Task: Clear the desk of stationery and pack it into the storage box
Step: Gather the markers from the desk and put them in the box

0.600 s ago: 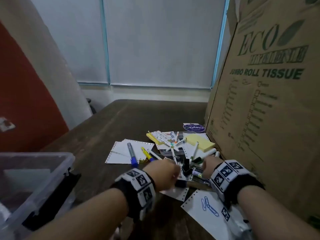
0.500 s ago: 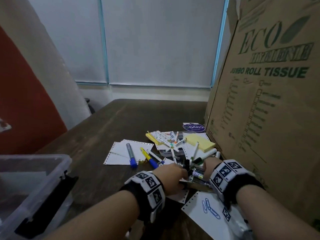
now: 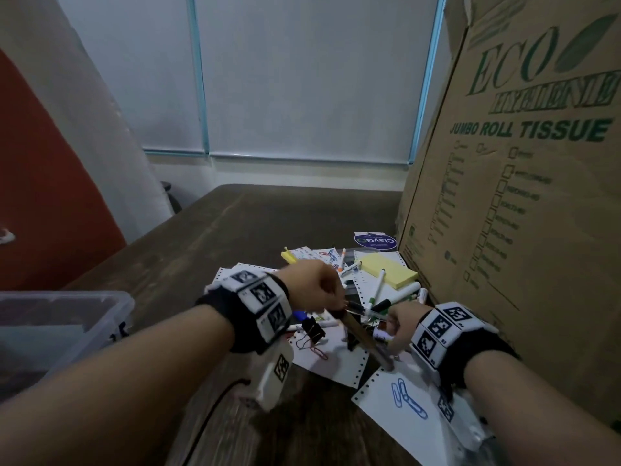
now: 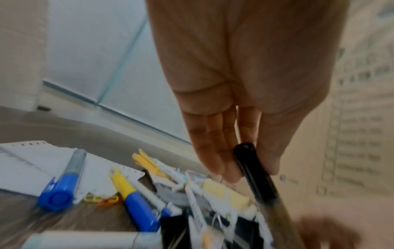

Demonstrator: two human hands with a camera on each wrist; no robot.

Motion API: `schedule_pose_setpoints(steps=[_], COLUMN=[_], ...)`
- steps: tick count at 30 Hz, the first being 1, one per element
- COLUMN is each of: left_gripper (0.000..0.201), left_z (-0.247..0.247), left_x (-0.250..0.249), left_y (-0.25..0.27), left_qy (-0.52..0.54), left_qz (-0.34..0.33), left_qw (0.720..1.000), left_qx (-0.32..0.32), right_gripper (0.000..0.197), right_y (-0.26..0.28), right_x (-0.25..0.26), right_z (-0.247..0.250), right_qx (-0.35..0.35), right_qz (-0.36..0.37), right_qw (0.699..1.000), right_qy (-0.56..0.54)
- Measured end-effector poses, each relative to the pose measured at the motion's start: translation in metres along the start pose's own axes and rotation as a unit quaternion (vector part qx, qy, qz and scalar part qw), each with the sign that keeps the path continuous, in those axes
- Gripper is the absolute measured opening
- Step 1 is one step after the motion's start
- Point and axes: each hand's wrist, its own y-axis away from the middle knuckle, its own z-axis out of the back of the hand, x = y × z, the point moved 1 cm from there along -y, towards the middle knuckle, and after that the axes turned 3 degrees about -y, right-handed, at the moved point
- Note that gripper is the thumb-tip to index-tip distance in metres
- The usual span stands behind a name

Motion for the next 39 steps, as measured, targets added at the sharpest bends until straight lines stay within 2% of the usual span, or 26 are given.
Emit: schedule_pose_setpoints(steps=[3,6,8,10,12,15,17,20,22,23,24,26,27,29,30,31,33,34,36,38,39], left_gripper=[0.006,0.009,0.013,0.017,0.020,0.022,0.022,0.016,0.007,0.004,0.005,0.009,0.010,0.010,0.012,0.014,0.019,0.021,0.032,0.045,0.048], left_z=[0.028,0.046,0.051,0.051,0.050,0.051,0.054,0.056,0.055,0.054,0.051,0.047,0.044,0.040,0.036,0.033,0.025,0.019,0.003,-0.016,-0.022], left_x=[0.004,0.011,0.016,0.020,0.022,0.023,0.023,0.017,0.012,0.009,0.006,0.003,0.002,0.005,0.009,0.015,0.031,0.040,0.057,0.071,0.075], left_y=[0.004,0.008,0.009,0.010,0.011,0.011,0.011,0.012,0.010,0.008,0.005,-0.002,-0.004,-0.011,-0.015,-0.019,-0.025,-0.029,-0.034,-0.039,-0.041], left_qy=[0.116,0.196,0.226,0.231,0.236,0.238,0.247,0.283,0.317,0.339,0.362,0.408,0.425,0.430,0.398,0.330,0.103,-0.017,-0.178,-0.242,-0.259], left_qz=[0.024,0.053,0.071,0.083,0.089,0.091,0.093,0.083,0.055,0.037,0.019,-0.005,-0.012,-0.007,0.008,0.031,0.069,0.076,0.079,0.081,0.075], left_qw=[0.990,0.970,0.957,0.952,0.950,0.953,0.954,0.950,0.943,0.937,0.929,0.909,0.899,0.893,0.904,0.927,0.973,0.983,0.980,0.965,0.959], left_qx=[-0.070,-0.133,-0.166,-0.183,-0.182,-0.163,-0.141,-0.100,-0.080,-0.076,-0.077,-0.091,-0.103,-0.135,-0.156,-0.177,-0.196,-0.166,-0.041,0.063,0.089], right_gripper=[0.020,0.040,0.038,0.025,0.026,0.021,0.024,0.013,0.002,0.010,0.017,0.021,0.018,0.018,0.019,0.021,0.026,0.029,0.034,0.035,0.033], right_y=[0.031,0.043,0.052,0.052,0.050,0.067,0.073,0.077,0.080,0.082,0.083,0.085,0.085,0.080,0.075,0.069,0.061,0.057,0.053,0.051,0.051], right_x=[0.014,0.023,0.025,0.022,0.014,0.013,0.009,0.009,0.018,0.024,0.031,0.043,0.048,0.054,0.056,0.055,0.055,0.054,0.053,0.052,0.051], right_z=[0.005,0.005,0.007,0.009,0.008,0.022,0.035,0.053,0.065,0.069,0.070,0.067,0.064,0.062,0.062,0.063,0.064,0.064,0.061,0.058,0.057], right_qx=[-0.035,-0.074,-0.072,-0.027,-0.018,-0.023,-0.043,-0.067,-0.025,0.014,0.053,0.128,0.145,0.126,0.099,0.061,-0.006,-0.017,-0.005,0.015,0.018], right_qz=[0.009,0.023,0.035,0.023,0.015,0.078,0.108,0.141,0.166,0.179,0.183,0.191,0.191,0.177,0.168,0.159,0.143,0.138,0.134,0.141,0.150], right_qw=[0.999,0.997,0.996,0.999,0.999,0.995,0.968,0.859,0.787,0.763,0.752,0.765,0.781,0.806,0.813,0.820,0.818,0.799,0.744,0.713,0.706], right_qy=[0.033,0.012,0.033,0.031,0.030,-0.066,-0.223,-0.487,-0.593,-0.621,-0.631,-0.601,-0.576,-0.550,-0.549,-0.546,-0.556,-0.585,-0.655,-0.686,-0.692])
